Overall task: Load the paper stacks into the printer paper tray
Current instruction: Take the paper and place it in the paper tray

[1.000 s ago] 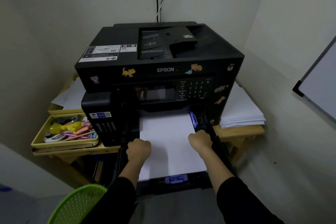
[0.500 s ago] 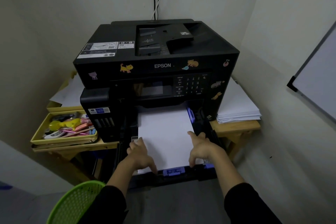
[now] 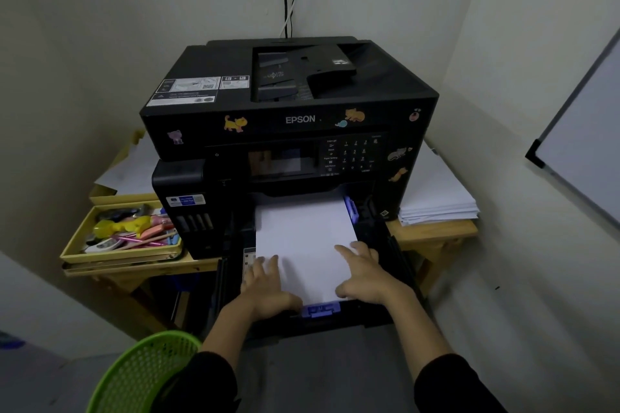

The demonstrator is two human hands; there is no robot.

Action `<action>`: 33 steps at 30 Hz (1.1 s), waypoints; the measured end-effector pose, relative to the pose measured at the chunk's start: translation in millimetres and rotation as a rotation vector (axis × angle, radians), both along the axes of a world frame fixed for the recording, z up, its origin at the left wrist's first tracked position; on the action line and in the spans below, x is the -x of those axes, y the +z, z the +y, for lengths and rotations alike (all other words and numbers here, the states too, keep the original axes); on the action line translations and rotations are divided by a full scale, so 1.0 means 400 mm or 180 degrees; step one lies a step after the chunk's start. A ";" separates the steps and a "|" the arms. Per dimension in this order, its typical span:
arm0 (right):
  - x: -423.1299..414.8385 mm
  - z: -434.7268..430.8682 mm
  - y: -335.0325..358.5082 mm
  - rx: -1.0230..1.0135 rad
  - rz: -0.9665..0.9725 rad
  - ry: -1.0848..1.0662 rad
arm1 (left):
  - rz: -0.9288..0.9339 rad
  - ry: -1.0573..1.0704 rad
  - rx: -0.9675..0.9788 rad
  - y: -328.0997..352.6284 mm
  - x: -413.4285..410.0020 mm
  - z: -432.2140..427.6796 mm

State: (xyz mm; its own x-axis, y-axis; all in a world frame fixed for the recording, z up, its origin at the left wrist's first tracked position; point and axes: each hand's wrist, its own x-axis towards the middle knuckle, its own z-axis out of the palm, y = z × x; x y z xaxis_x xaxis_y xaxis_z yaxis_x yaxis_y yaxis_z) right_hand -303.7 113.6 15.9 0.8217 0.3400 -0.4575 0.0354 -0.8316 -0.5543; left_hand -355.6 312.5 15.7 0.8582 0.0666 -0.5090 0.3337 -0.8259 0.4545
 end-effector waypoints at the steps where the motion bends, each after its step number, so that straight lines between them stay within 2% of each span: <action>1: 0.008 0.003 0.002 -0.0091 0.0033 0.0125 | 0.0027 -0.0139 0.0171 0.000 0.005 -0.003; 3: 0.028 0.009 -0.001 -0.0034 0.0083 0.0471 | 0.0093 -0.0581 0.0176 0.000 0.016 -0.015; 6: 0.051 0.016 -0.019 0.0404 0.0052 0.0896 | -0.0016 -0.1214 -0.0445 -0.013 0.039 -0.048; 8: 0.067 0.024 -0.035 0.0767 -0.0144 0.1071 | -0.0306 -0.1357 -0.0879 -0.032 0.052 -0.072; 12: 0.090 0.048 -0.057 0.0928 -0.0638 0.1039 | -0.0470 -0.1296 -0.1062 -0.061 0.050 -0.094; 22: 0.040 0.076 -0.062 0.1012 -0.0744 0.1033 | -0.0168 -0.1224 -0.1135 -0.060 -0.015 -0.070; 31: -0.131 0.142 -0.030 0.1403 -0.1187 0.0369 | -0.0427 -0.0405 -0.1671 -0.036 -0.177 -0.031; 33: -0.147 0.136 -0.022 0.1421 -0.1207 0.0242 | -0.0516 -0.0117 -0.1633 -0.030 -0.180 -0.024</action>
